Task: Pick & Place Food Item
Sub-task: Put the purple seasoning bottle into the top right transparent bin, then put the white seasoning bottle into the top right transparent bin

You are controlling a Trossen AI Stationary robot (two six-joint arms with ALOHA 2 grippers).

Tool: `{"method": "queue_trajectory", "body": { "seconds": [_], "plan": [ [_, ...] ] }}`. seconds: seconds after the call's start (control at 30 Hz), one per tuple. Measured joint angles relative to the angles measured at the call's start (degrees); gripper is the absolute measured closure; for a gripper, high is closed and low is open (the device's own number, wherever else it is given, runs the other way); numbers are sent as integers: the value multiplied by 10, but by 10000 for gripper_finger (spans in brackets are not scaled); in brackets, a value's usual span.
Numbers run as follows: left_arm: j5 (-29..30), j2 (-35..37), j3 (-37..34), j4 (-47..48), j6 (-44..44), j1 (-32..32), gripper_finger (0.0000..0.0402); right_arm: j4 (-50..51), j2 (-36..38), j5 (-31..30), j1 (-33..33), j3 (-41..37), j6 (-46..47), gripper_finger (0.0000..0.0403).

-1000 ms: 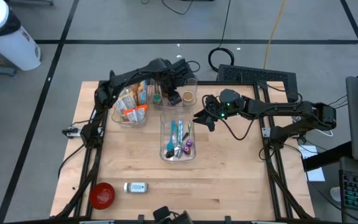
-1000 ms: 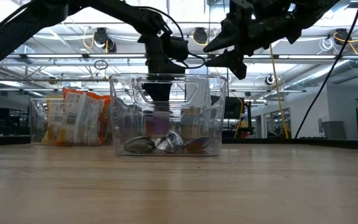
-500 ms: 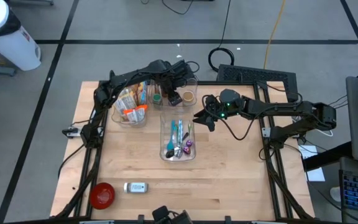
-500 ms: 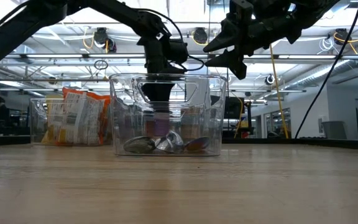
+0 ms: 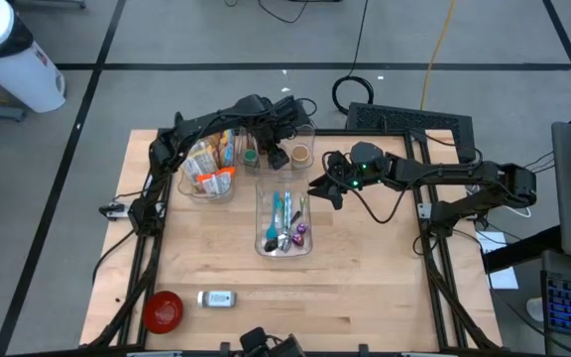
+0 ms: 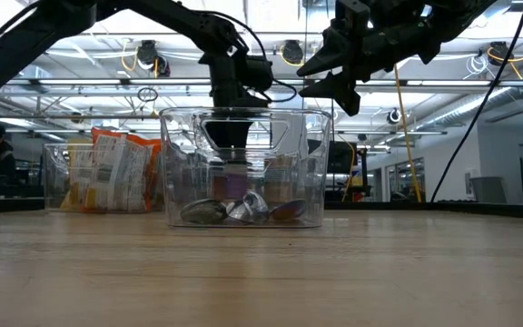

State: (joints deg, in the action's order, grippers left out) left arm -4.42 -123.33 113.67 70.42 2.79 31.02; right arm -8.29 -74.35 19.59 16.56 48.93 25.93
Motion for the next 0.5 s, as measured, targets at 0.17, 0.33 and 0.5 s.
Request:
{"method": "queue_trajectory", "body": {
  "seconds": [0.17, 0.33, 0.5],
  "plan": [
    [1, 31, 1, -1, 2, 4, 115, 0, 0, -2, 0, 0, -1, 234],
    [12, 74, 1, -3, 1, 8, 117, -2, 0, -2, 0, 0, -1, 234],
    [-5, 133, 1, -7, -11, 8, 117, -5, 0, -2, 0, 0, -1, 234]
  ]
}}
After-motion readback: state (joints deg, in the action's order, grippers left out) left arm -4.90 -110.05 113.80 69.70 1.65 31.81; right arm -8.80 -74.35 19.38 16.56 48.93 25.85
